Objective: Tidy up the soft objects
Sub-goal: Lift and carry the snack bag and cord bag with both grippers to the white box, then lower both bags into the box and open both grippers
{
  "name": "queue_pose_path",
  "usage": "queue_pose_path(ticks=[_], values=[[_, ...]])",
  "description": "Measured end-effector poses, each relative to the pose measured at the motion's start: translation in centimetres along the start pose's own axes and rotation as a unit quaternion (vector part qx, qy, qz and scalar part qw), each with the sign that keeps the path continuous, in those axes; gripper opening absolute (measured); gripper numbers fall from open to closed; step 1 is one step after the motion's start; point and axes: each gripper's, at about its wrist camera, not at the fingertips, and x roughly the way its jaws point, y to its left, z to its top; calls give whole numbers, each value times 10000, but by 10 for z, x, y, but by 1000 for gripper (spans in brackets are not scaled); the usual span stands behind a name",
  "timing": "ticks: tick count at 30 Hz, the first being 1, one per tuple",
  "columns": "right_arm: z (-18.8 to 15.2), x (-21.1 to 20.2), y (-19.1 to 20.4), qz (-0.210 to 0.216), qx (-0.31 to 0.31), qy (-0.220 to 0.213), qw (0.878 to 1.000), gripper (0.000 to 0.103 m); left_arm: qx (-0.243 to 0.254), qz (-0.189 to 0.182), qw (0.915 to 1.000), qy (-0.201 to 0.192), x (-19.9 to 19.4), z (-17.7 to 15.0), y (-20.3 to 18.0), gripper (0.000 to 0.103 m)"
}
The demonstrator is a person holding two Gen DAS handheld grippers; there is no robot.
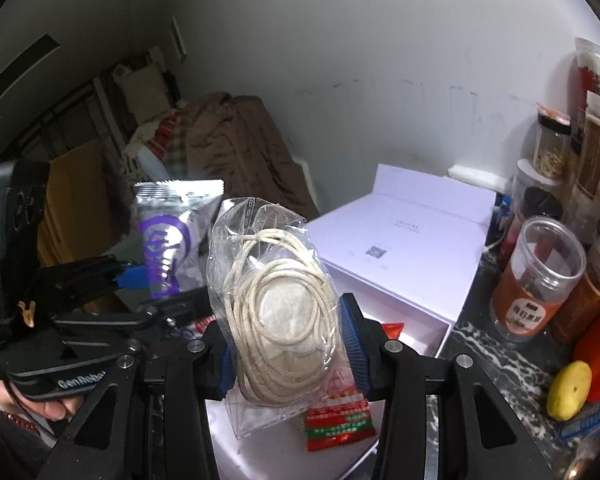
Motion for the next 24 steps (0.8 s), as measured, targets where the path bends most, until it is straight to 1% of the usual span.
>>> queue_pose_path(ticks=[5, 9, 12, 18, 22, 24], values=[[0, 10, -7, -112, 45, 137, 9998, 44, 31, -49, 9995, 306, 28, -3, -3, 46], [-3, 16, -13, -169, 111, 248, 9995, 44, -55, -163, 9981, 591, 49, -6, -4, 46], [-3, 19, -18, -202, 163, 291, 9992, 44, -93, -180, 9971, 727, 62, -7, -4, 46], [-4, 24, -25, -305, 244, 326, 9987, 45, -70, -174, 9966, 801, 75, -5, -6, 46], [-6, 30, -25, -379, 193, 333, 9985, 45, 35, -72, 9966, 815, 78, -5, -9, 46], [-7, 34, -25, -344, 205, 378, 9985, 45, 64, -35, 9964, 845, 82, -5, -10, 46]])
